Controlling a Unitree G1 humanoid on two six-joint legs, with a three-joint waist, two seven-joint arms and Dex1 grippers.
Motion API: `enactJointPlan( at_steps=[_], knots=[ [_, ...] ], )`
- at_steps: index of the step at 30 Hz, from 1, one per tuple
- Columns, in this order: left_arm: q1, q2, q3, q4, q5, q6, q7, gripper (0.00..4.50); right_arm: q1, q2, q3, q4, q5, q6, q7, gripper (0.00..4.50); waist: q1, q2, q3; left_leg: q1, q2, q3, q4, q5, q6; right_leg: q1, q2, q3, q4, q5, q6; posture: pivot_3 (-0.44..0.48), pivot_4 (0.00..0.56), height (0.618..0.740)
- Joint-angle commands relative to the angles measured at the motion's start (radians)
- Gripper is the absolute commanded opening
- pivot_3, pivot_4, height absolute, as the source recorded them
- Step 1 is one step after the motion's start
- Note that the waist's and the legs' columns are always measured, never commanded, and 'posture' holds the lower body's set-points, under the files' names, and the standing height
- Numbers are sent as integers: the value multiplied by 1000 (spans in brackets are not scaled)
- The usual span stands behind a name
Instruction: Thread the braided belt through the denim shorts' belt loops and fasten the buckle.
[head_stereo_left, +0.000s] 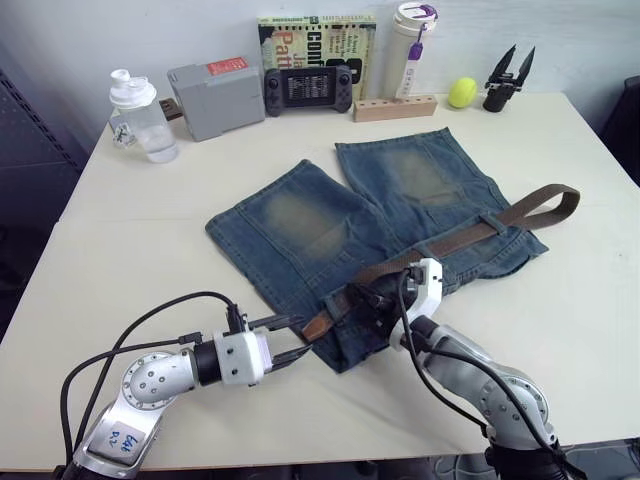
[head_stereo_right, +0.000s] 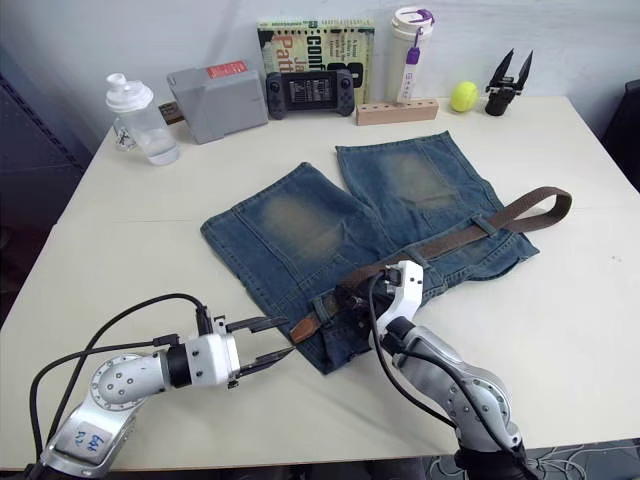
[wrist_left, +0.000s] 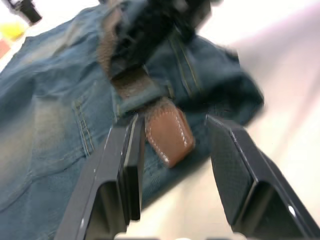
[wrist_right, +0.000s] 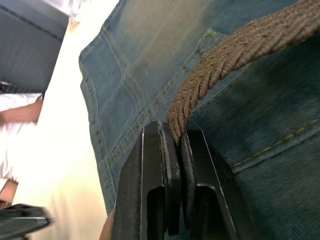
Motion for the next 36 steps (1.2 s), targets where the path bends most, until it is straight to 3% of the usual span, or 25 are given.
enactJointPlan(
  at_steps=[1, 14, 17, 18, 20, 29, 30, 33, 35, 36],
  knots=[
    [-29, 14, -31, 64, 96, -145, 22, 2203, -4, 26, 0, -8, 30, 22, -3, 0, 0, 0, 0, 0, 0, 0, 0, 0, 0, 0, 0, 0, 0, 0, 0, 0, 150, 722],
    [-104, -43, -39, 194, 240, -319, 171, 2203, 5, 65, -33, -29, 57, 43, -19, 0, -20, 0, 0, 0, 0, 1, -1, 0, 0, -1, 0, 0, 1, 0, 0, 0, 150, 722],
    [-109, -44, -39, 205, 244, -325, 183, 1418, 4, 68, -31, -28, 59, 46, -20, 0, -21, 0, 0, 0, 1, 0, -1, 0, 0, -1, -1, 0, 1, 0, 0, 0, 150, 722],
    [-112, -45, -38, 207, 244, -323, 187, 837, 2, 69, -31, -26, 59, 46, -20, 0, -21, 0, 0, 0, 1, 0, -1, 0, 0, -1, -1, 0, 1, 0, 0, 0, 150, 722],
    [-116, -43, -37, 208, 248, -321, 194, 98, -1, 69, -31, -24, 58, 47, -18, 0, -20, 0, 0, 0, 1, 0, -1, 0, 0, -2, -1, 0, 1, 0, 0, 0, 150, 722],
    [-111, -26, -23, 203, 269, -313, 214, 37, -6, 70, -35, -17, 63, 51, -16, 0, -20, 0, 0, 0, 1, -1, -1, 0, 0, -2, -1, 0, 2, 0, 0, 0, 150, 722],
    [-111, -22, -23, 201, 272, -315, 214, 0, -5, 69, -45, -16, 77, 50, -24, 627, -20, 0, 0, 0, 1, -1, -1, 0, 0, -2, -1, 0, 2, 0, 0, 0, 150, 722],
    [-110, -11, -19, 198, 272, -320, 212, 0, -1, 52, -102, -22, 199, 46, -35, 1399, -21, 0, 0, 0, 1, -1, -1, 0, 0, -2, -1, 0, 2, 0, 0, 0, 150, 722],
    [-109, -4, -17, 200, 269, -324, 214, 0, 6, 6, -145, -33, 267, 54, -32, 2165, -20, 0, 0, 0, 1, -1, -1, 0, 0, -2, -1, 0, 2, 0, 0, 0, 150, 722],
    [-108, -1, -16, 199, 270, -325, 215, 0, 11, -26, -168, -38, 295, 61, -28, 2818, -20, 0, 0, 0, 1, -2, -1, 0, 0, -2, -1, 0, 2, 0, 0, 0, 150, 722]
  ],
)
